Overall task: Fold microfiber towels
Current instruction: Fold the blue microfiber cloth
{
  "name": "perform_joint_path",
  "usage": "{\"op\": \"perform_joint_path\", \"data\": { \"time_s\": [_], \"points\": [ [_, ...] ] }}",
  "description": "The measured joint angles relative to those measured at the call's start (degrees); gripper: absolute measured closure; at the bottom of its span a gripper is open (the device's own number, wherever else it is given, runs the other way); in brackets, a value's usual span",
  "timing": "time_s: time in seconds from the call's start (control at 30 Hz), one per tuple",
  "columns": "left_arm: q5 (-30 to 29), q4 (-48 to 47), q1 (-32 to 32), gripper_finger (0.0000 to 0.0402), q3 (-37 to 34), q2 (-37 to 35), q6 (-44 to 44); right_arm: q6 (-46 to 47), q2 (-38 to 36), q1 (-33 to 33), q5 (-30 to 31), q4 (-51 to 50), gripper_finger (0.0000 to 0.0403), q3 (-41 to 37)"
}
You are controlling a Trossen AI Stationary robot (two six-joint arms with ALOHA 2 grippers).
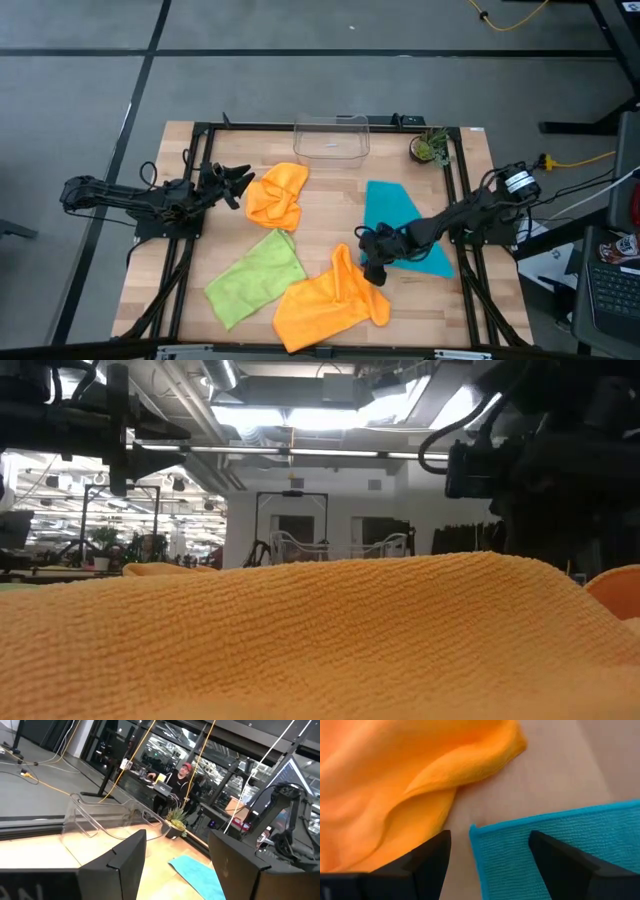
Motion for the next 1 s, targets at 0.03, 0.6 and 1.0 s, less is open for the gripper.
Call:
{"op": "perform_joint_path", "data": {
  "time_s": [0.03, 0.6, 1.0],
  "points": [
    [0.0, 0.0, 0.0, 0.0193, 0.0, 0.0, 0.0, -0.1, 0.7, 0.4, 1.7, 0.0, 0.0125, 0.0],
    [0.0, 0.0, 0.0, 0.0193, 0.0, 0.0, 0.0, 2.1, 3.7, 5.3, 11.6, -1.2, 0.0172, 0.0],
    [0.0, 0.0, 0.0, 0.0193, 0.0, 0.0, 1.6, 8.1, 3.7, 5.4, 14.5, -1.6, 0.0364, -0.2]
  ]
}}
